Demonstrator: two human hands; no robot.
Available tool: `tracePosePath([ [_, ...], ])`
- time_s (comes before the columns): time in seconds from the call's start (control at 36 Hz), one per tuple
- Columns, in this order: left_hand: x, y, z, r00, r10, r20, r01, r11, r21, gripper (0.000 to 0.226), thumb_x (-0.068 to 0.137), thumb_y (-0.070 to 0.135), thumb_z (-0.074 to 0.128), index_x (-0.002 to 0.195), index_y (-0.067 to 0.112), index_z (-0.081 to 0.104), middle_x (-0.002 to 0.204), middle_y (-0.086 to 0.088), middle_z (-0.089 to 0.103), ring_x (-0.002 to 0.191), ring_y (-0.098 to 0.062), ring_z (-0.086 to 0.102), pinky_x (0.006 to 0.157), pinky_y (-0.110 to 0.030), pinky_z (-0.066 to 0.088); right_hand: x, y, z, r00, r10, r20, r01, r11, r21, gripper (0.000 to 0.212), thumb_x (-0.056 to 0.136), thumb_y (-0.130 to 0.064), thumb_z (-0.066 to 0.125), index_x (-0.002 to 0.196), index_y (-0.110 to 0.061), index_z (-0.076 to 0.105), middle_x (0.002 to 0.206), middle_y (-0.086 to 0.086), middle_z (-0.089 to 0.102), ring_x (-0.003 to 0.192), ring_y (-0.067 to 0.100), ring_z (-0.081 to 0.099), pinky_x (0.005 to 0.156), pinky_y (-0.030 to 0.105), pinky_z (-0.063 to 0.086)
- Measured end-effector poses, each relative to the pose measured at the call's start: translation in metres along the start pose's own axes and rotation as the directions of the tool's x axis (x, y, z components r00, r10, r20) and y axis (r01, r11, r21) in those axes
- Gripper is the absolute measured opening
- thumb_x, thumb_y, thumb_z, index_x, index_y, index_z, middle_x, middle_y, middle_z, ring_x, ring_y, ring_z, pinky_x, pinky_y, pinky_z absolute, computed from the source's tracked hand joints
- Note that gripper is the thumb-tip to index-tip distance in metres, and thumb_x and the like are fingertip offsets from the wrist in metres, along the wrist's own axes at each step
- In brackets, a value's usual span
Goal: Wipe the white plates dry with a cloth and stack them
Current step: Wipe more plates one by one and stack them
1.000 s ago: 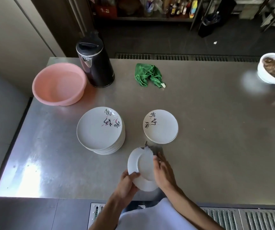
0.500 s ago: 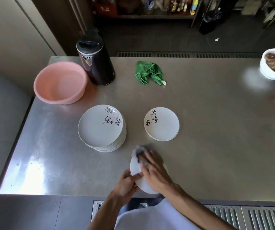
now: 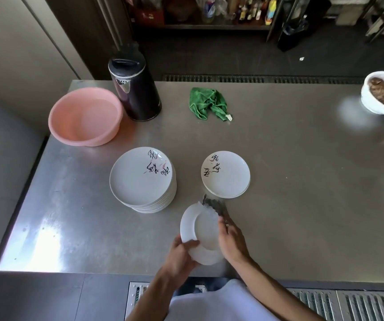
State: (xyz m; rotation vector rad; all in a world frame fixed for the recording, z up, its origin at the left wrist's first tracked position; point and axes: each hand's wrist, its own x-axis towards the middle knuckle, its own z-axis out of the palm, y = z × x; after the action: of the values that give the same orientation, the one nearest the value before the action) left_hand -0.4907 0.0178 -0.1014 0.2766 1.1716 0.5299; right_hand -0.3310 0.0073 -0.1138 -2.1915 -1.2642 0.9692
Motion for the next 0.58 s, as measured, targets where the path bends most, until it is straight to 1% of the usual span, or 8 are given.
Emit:
tracePosePath([
  [0.08, 0.000, 0.008, -0.005, 0.998, -0.063, 0.000, 0.063, 0.996, 0.067, 0.053, 0.083, 0.030, 0.068, 0.129, 0.006, 0.062, 0.124, -0.030, 0.067, 0.115, -0.048, 0.064, 0.094, -0.056, 0.054, -0.007, 0.001, -0.002, 0.995, 0.087, -0.051, -0.086, 0.996, 0.035, 0.049, 0.105, -0.045, 0.033, 0.124, -0.015, 0.067, 0.131, 0.009, 0.065, 0.121, 0.025, 0.058, 0.097, 0.024, 0.037],
  [0.14, 0.004, 0.008, -0.010, 0.998, -0.062, -0.002, 0.062, 0.992, 0.108, 0.040, 0.094, 0.024, 0.067, 0.130, 0.007, 0.061, 0.122, -0.026, 0.070, 0.118, -0.046, 0.064, 0.100, -0.058, 0.053, -0.011, -0.006, -0.002, 1.000, 0.009, -0.026, -0.007, 0.997, 0.073, 0.050, 0.106, -0.044, 0.032, 0.140, -0.017, 0.056, 0.147, 0.002, 0.052, 0.134, 0.018, 0.048, 0.107, 0.022, 0.032],
  [0.19, 0.006, 0.005, -0.013, 0.997, -0.064, 0.044, 0.059, 0.992, 0.113, 0.039, 0.091, 0.015, 0.070, 0.128, 0.005, 0.062, 0.121, -0.025, 0.070, 0.116, -0.042, 0.066, 0.103, -0.056, 0.052, -0.014, -0.013, 0.007, 0.976, -0.166, 0.144, 0.161, 0.986, 0.044, 0.051, 0.107, -0.039, 0.029, 0.154, -0.020, 0.033, 0.158, -0.012, 0.022, 0.151, 0.013, 0.019, 0.121, 0.023, 0.011],
  [0.25, 0.004, 0.002, -0.012, 0.993, -0.061, 0.102, 0.048, 0.990, 0.130, 0.034, 0.088, 0.011, 0.068, 0.121, 0.003, 0.066, 0.118, -0.024, 0.071, 0.106, -0.033, 0.069, 0.095, -0.047, 0.056, -0.020, -0.016, 0.015, 0.869, -0.390, 0.304, 0.414, 0.910, -0.015, 0.049, 0.107, -0.034, 0.029, 0.154, -0.019, 0.033, 0.159, -0.013, 0.009, 0.152, 0.012, 0.000, 0.121, 0.022, -0.005],
  [0.33, 0.001, -0.004, -0.018, 0.990, -0.059, 0.126, 0.042, 0.990, 0.135, 0.034, 0.091, 0.013, 0.072, 0.123, 0.005, 0.069, 0.123, -0.024, 0.070, 0.107, -0.031, 0.069, 0.096, -0.047, 0.055, -0.011, -0.013, 0.011, 0.804, -0.522, 0.286, 0.571, 0.812, -0.124, 0.044, 0.105, -0.028, 0.038, 0.147, -0.018, 0.048, 0.160, -0.001, 0.026, 0.152, 0.017, 0.015, 0.124, 0.029, 0.005],
  [0.39, 0.000, -0.005, -0.021, 0.991, -0.052, 0.122, 0.036, 0.991, 0.129, 0.044, 0.080, 0.019, 0.082, 0.121, 0.010, 0.072, 0.123, -0.024, 0.070, 0.107, -0.033, 0.069, 0.098, -0.053, 0.055, 0.002, -0.006, 0.001, 0.904, -0.393, 0.168, 0.421, 0.888, -0.187, 0.043, 0.107, -0.022, 0.037, 0.149, -0.016, 0.045, 0.161, 0.001, 0.028, 0.152, 0.016, 0.019, 0.123, 0.025, 0.008],
  [0.44, -0.001, -0.004, -0.021, 0.992, -0.048, 0.119, 0.031, 0.990, 0.139, 0.049, 0.074, 0.023, 0.085, 0.120, 0.014, 0.073, 0.123, -0.023, 0.070, 0.108, -0.034, 0.069, 0.096, -0.052, 0.056, 0.009, 0.000, -0.003, 0.961, -0.248, 0.126, 0.270, 0.940, -0.208, 0.047, 0.109, -0.025, 0.029, 0.155, -0.018, 0.033, 0.165, -0.003, 0.018, 0.154, 0.012, 0.006, 0.123, 0.024, 0.005],
  [0.58, 0.002, -0.001, -0.019, 0.994, -0.020, 0.107, 0.005, 0.991, 0.135, 0.049, 0.080, 0.019, 0.079, 0.124, 0.001, 0.068, 0.123, -0.028, 0.068, 0.106, -0.036, 0.069, 0.088, -0.046, 0.058, -0.008, -0.008, 0.008, 0.781, -0.513, 0.355, 0.591, 0.791, -0.156, 0.045, 0.107, -0.034, 0.032, 0.149, -0.023, 0.045, 0.162, 0.001, 0.028, 0.153, 0.018, 0.015, 0.125, 0.031, 0.008],
])
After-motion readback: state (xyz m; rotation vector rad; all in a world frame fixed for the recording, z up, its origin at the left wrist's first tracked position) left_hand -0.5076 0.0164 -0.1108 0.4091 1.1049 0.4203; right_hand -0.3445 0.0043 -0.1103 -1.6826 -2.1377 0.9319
